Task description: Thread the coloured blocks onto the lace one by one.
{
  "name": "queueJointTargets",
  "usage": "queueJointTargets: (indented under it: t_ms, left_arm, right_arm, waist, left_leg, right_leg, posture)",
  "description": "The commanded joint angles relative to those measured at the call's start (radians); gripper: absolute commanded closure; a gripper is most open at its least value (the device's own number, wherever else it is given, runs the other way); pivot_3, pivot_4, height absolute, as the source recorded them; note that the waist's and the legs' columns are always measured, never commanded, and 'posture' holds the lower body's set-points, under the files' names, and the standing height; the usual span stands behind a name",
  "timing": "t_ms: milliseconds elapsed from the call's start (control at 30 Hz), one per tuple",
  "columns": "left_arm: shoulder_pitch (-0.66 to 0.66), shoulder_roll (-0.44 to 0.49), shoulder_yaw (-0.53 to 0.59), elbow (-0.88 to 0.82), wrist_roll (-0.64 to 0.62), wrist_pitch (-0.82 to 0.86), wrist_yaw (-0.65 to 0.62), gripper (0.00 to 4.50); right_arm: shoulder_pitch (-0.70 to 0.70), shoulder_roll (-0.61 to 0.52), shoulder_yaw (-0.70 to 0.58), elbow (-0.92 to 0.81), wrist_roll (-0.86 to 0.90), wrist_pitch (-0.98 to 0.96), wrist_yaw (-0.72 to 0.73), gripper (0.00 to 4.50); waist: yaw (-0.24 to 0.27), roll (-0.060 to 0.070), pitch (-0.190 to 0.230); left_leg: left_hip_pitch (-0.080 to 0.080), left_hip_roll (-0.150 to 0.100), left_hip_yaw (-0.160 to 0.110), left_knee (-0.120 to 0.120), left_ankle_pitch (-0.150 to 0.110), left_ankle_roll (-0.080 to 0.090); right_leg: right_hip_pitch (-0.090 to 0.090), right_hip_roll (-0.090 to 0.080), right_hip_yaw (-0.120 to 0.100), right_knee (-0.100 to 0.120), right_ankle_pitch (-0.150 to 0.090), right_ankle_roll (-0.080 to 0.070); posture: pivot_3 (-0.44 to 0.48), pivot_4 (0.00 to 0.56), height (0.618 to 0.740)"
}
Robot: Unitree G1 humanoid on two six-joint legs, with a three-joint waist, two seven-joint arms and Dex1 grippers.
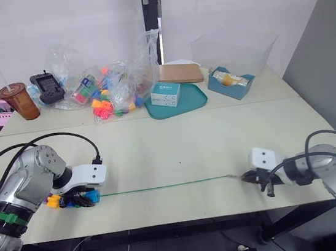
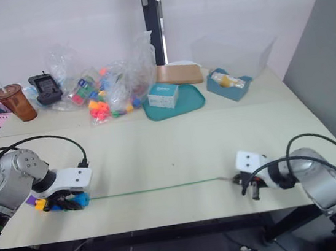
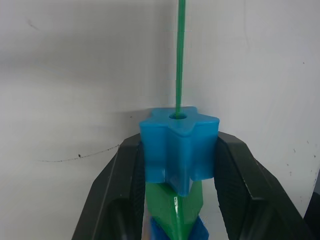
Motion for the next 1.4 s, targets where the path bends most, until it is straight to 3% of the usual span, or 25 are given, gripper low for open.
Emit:
queueJointTargets:
  t_ms: [33,233,433,600,733,800,1000,1067,1167,1300,1400]
  left_arm:
    - [0.051,0.008,-0.035,0.054,0.034,-0.015,-0.007,3.13]
    - [0.052,0.005,-0.022,0.075,0.047,-0.031,0.02,3.13]
    - [0.058,-0.01,-0.003,0.057,0.036,-0.028,0.043,3.13]
    - [0.086,-0.01,0.024,-0.003,-0.009,0.003,0.004,3.13]
    - [0.104,-0.012,0.04,0.015,0.006,-0.025,0.039,3.13]
    - [0.119,-0.002,0.064,0.002,-0.004,-0.028,0.048,2.11]
    - [0.171,0.048,0.184,-0.076,-0.086,-0.021,0.059,0.13]
    - [0.198,0.073,0.262,-0.122,-0.147,0.003,0.058,0.0]
    - [0.252,0.072,0.427,-0.205,-0.28,0.092,0.091,0.0]
    - [0.352,0.033,0.66,-0.306,-0.424,0.259,0.171,0.0]
    - [0.518,-0.097,0.949,-0.38,-0.535,0.341,0.255,0.0]
  right_arm:
    - [0.029,-0.032,0.008,0.114,-0.077,0.013,-0.037,4.5]
    - [0.014,-0.022,0.021,0.107,-0.08,0.016,-0.035,4.5]
    - [0.058,0.031,0.078,-0.026,-0.018,0.082,0.017,4.5]
    - [0.056,0.138,0.153,-0.021,-0.068,0.115,-0.024,4.5]
    - [0.029,0.238,0.196,0.093,-0.148,0.07,-0.077,4.5]
    - [0.03,0.252,0.178,0.107,-0.156,0.059,-0.077,3.84]
    - [0.032,0.263,0.047,-0.009,-0.043,0.058,-0.031,1.85]
    - [0.042,0.263,-0.02,-0.086,0.026,0.092,-0.024,1.22]
    - [0.066,0.265,-0.13,-0.207,0.148,0.174,-0.031,0.19]
    - [0.088,0.272,-0.249,-0.299,0.283,0.287,-0.067,0.09]
    - [0.13,0.269,-0.332,-0.316,0.336,0.326,-0.101,0.09]
  waist:
    - [0.0,0.0,-0.004]
    - [-0.002,0.002,-0.01]
    - [-0.004,0.006,-0.014]
    - [-0.016,-0.006,-0.021]
    - [-0.035,-0.019,-0.03]
    - [-0.035,-0.023,-0.033]
    - [-0.027,-0.026,-0.035]
    - [-0.026,-0.028,-0.034]
    - [-0.018,-0.02,-0.027]
    - [-0.008,-0.004,-0.017]
    - [-0.003,-0.002,-0.016]
  left_leg:
    - [0.0,0.0,0.0,0.0,0.0,0.0]
    - [0.001,0.0,0.0,0.0,0.0,0.001]
    - [0.002,0.0,0.0,0.0,-0.001,0.001]
    - [0.015,0.001,0.0,-0.008,-0.001,0.002]
    - [0.025,0.002,0.001,-0.016,-0.001,0.002]
    - [0.029,0.003,0.001,-0.018,-0.001,0.002]
    - [0.034,0.006,0.001,-0.018,-0.002,0.001]
    - [0.027,0.008,0.001,-0.018,-0.002,0.001]
    - [0.009,0.012,-0.001,-0.016,-0.002,0.001]
    - [-0.006,0.012,0.0,-0.014,-0.002,0.001]
    - [-0.009,0.012,0.001,-0.014,-0.001,0.001]
  right_leg:
    - [0.0,0.0,0.0,0.0,0.0,0.0]
    - [0.0,0.0,0.0,0.0,0.0,0.0]
    - [0.001,0.001,0.001,0.0,0.0,0.0]
    - [0.012,0.002,0.001,-0.002,-0.002,-0.002]
    - [0.017,0.003,0.002,-0.003,-0.003,-0.005]
    - [0.02,0.004,0.002,-0.002,-0.004,-0.007]
    - [0.025,0.005,-0.001,-0.002,-0.006,-0.009]
    - [0.018,0.007,0.0,-0.001,-0.006,-0.01]
    - [0.002,0.011,-0.001,-0.001,-0.005,-0.011]
    - [-0.015,0.011,0.001,0.003,-0.005,-0.011]
    - [-0.02,0.011,0.003,0.006,-0.005,-0.011]
  posture:
    - [0.0,0.15,0.74]
    - [0.0,0.15,0.74]
    - [0.0,0.15,0.74]
    - [0.0,0.15,0.74]
    - [0.0,0.15,0.74]
    - [0.0,0.15,0.74]
    - [0.0,0.15,0.74]
    - [0.0,0.15,0.74]
    - [0.0,0.15,0.74]
    - [0.0,0.15,0.74]
    - [0.0,0.15,0.74]
